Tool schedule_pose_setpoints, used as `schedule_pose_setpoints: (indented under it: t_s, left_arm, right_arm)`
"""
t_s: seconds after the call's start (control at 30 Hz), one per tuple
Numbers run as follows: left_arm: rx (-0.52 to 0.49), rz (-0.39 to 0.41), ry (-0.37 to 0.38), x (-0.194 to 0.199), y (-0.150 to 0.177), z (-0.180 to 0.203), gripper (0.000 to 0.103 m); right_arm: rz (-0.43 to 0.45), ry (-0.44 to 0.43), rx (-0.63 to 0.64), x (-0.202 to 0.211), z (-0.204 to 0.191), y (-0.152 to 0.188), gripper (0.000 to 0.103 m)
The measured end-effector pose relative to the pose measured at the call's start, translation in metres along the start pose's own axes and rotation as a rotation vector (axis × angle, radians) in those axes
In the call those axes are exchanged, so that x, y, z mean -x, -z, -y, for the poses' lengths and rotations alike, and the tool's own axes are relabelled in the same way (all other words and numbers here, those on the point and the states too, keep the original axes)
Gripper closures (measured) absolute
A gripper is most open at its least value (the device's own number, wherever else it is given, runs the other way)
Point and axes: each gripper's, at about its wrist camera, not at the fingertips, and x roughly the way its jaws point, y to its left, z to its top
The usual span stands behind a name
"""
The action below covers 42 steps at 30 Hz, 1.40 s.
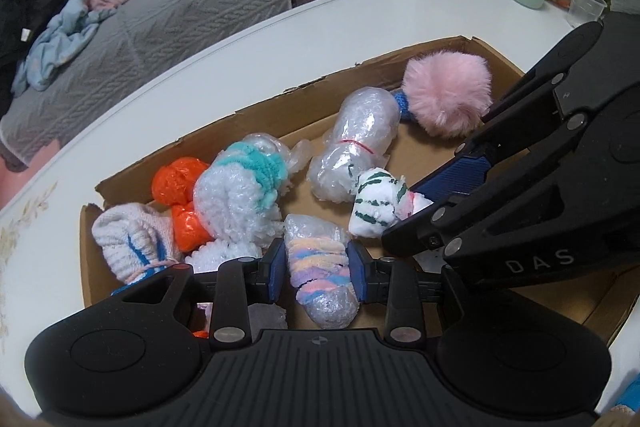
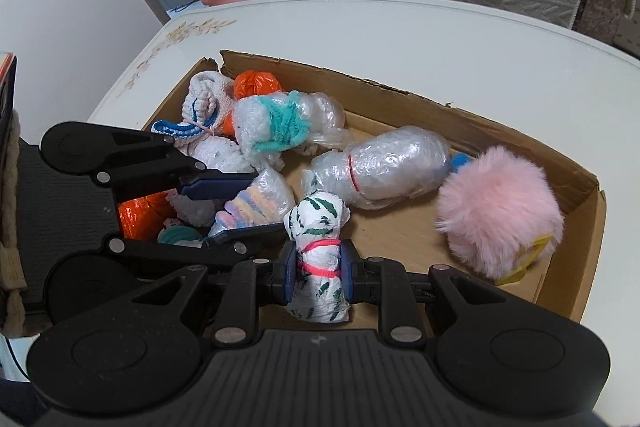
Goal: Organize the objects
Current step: 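Lower both bundles into the tray beside the others and open both grippers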
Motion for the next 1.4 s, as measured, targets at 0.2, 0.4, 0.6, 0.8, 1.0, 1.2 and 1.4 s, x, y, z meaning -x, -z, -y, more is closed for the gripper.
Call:
schedule_pose_setpoints:
  t_s: [0.2, 0.4, 0.6, 0.8, 1.0, 1.2, 1.4]
  left_arm:
    - [-0.024, 0.007, 0.005, -0.001, 0.0, 0.0, 0.057]
    - [-0.036, 0.009, 0.002, -0.002, 0.0, 0.0, 0.043]
    - [-0.054, 0.014, 0.001, 0.0, 0.0, 0.001, 0.04]
    - [-0.064, 0.024, -0.002, 0.007, 0.0, 0.001, 0.036]
    - [-0.069, 0.03, -0.01, 0.011, 0.0, 0.002, 0.032]
    - [-0.07, 0.03, -0.011, 0.015, 0.001, 0.004, 0.031]
    - [-0.062, 0.04, -0.012, 0.028, 0.001, 0.003, 0.029]
  right_arm:
    - [-0.002, 0.007, 0.001, 0.003, -0.001, 0.001, 0.082]
    - [-0.002, 0.011, -0.011, 0.005, 0.002, 0.002, 0.08]
    - [-0.008, 0.011, -0.014, 0.008, 0.003, 0.004, 0.075]
    - [-0.004, 0.006, -0.013, 0.013, 0.002, 0.004, 0.072]
    - [-0.009, 0.007, -0.005, 0.014, 0.0, 0.004, 0.07]
    - [-0.011, 0.009, 0.003, 0.015, -0.003, 0.004, 0.069]
    - [0.0, 0.011, 0.002, 0.021, -0.003, 0.005, 0.065]
